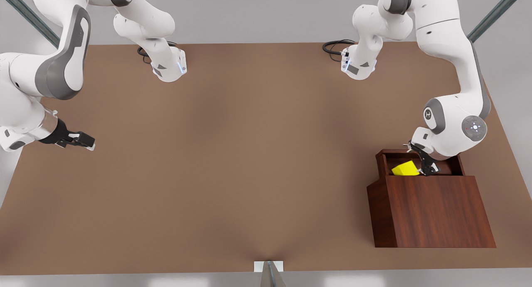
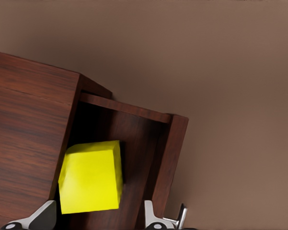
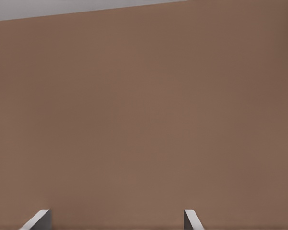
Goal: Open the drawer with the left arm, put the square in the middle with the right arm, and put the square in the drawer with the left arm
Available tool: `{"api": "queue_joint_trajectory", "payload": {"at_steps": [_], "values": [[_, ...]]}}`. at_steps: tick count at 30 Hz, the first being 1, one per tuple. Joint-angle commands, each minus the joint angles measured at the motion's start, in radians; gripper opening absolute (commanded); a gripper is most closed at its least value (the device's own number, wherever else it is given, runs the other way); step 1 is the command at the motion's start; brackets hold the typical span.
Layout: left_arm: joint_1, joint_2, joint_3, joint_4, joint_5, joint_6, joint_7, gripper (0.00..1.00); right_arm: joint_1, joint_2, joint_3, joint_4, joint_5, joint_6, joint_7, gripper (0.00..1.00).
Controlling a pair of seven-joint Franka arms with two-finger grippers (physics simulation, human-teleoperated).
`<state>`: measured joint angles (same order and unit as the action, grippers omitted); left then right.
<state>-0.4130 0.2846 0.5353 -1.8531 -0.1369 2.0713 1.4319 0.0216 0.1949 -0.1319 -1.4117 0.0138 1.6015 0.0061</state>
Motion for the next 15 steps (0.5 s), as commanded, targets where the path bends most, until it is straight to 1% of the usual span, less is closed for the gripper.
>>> {"api": "queue_joint_trajectory", "payload": {"at_steps": [1,2,3,4,5,7,8,9,10,11,12,14,15], "values": [[0.0,-0.002,0.0,0.0,-0.003,-0.002,-0.017,1.0,0.0,0.0,0.0,0.0,0.0,0.0,0.0,1.0],[-0.001,-0.021,-0.001,0.024,-0.001,-0.043,-0.178,1.0,0.0,0.0,0.0,-0.001,0.0,0.0,0.0,1.0],[-0.001,-0.024,-0.003,0.087,-0.003,-0.155,-0.293,1.0,0.0,0.0,0.0,-0.001,0.0,0.0,0.0,1.0],[0.0,-0.024,-0.001,0.155,-0.001,-0.267,-0.52,1.0,0.0,0.0,-0.002,-0.001,0.0,0.0,0.0,1.0],[0.0,-0.024,-0.001,0.221,-0.001,-0.326,-0.686,1.0,0.0,0.0,0.0,-0.001,0.0,0.0,0.0,1.0],[0.003,-0.03,-0.003,0.317,0.0,-0.364,-0.959,1.0,0.0,0.0,0.0,-0.001,0.0,0.0,0.0,1.0],[0.003,-0.039,-0.012,0.342,0.007,-0.387,-1.08,1.0,0.0,0.0,0.0,-0.001,0.002,0.0,0.0,1.0],[0.046,-0.047,-0.096,0.351,0.02,-0.381,-1.219,1.0,0.0,0.0,0.0,0.0,0.002,0.0,0.0,1.0],[0.157,-0.047,-0.237,0.394,0.078,-0.384,-1.335,1.0,0.0,0.0,0.0,-0.001,0.002,0.0,0.0,1.0],[0.229,-0.056,-0.357,0.394,0.143,-0.376,-1.418,1.0,0.0,0.0,0.0,-0.001,0.0,0.0,0.0,1.0],[0.283,-0.064,-0.434,0.394,0.186,-0.376,-1.463,1.0,0.0,0.0,0.0,-0.001,0.0,0.0,0.0,1.0],[0.362,-0.076,-0.551,0.394,0.263,-0.375,-1.487,1.0,0.0,0.0,0.0,0.0,0.002,0.0,0.0,1.0],[0.361,-0.074,-0.552,0.394,0.264,-0.375,-1.489,1.0,0.0,0.0,0.0,0.0,0.002,0.0,0.0,1.0]]}}
